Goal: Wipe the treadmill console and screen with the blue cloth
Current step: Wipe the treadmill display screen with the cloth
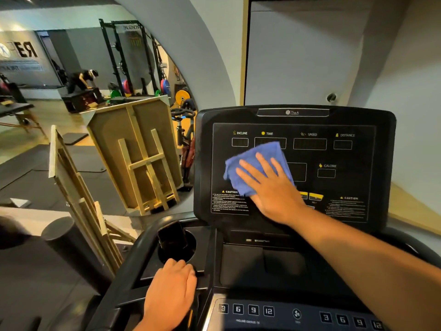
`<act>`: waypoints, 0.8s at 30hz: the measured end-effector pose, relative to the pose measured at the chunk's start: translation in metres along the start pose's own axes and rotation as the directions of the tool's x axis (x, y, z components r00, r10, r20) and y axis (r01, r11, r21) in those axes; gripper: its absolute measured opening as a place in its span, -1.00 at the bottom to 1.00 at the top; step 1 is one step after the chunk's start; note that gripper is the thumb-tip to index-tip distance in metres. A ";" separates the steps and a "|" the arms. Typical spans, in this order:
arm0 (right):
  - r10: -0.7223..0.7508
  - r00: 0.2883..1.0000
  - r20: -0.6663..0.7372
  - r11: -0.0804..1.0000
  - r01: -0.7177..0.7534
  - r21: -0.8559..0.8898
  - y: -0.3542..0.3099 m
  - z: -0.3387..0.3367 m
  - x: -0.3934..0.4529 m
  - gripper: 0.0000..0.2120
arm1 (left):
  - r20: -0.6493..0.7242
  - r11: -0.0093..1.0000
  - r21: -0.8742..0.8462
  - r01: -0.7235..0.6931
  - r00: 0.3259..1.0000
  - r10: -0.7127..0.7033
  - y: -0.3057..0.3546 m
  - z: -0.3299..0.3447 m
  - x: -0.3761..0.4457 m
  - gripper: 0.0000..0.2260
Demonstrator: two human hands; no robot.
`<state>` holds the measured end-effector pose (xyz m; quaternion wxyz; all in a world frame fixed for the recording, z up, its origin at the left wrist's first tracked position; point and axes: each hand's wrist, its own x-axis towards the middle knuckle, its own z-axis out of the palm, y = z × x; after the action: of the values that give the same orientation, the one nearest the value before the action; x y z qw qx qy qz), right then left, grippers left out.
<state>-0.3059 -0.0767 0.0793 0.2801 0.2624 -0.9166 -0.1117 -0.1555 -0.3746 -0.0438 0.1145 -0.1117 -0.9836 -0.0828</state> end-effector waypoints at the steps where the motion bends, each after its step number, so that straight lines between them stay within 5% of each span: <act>1: 0.075 0.997 -0.018 0.997 -0.075 0.011 0.011 -0.006 0.009 -0.35 | 0.003 1.000 -0.005 0.004 1.000 -0.004 0.001 -0.001 0.000 -0.72; 4: 0.295 0.954 -0.047 0.954 -0.291 0.078 0.035 -0.016 0.008 -0.36 | 0.013 1.000 -0.006 0.016 1.000 -0.016 0.002 -0.001 0.001 -0.68; 8: 0.360 0.933 -0.030 0.932 -0.358 0.055 0.026 -0.006 -0.041 -0.34 | 0.018 1.000 0.001 0.014 1.000 -0.014 0.003 -0.002 0.000 -0.67; 16: -0.120 0.987 0.103 0.993 0.117 0.034 -0.043 0.016 -0.042 -0.36 | -0.015 1.000 -0.019 0.022 1.000 -0.022 0.008 -0.009 -0.002 -0.65; 24: 0.122 0.989 0.089 0.992 -0.123 0.010 0.016 0.004 -0.078 -0.34 | -0.013 1.000 -0.026 0.015 1.000 -0.016 0.008 -0.009 -0.003 -0.64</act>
<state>-0.2598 -0.0206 0.0462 0.2438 0.2028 -0.9433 -0.0986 -0.1489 -0.3689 -0.0352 0.1189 -0.1050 -0.9825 -0.0973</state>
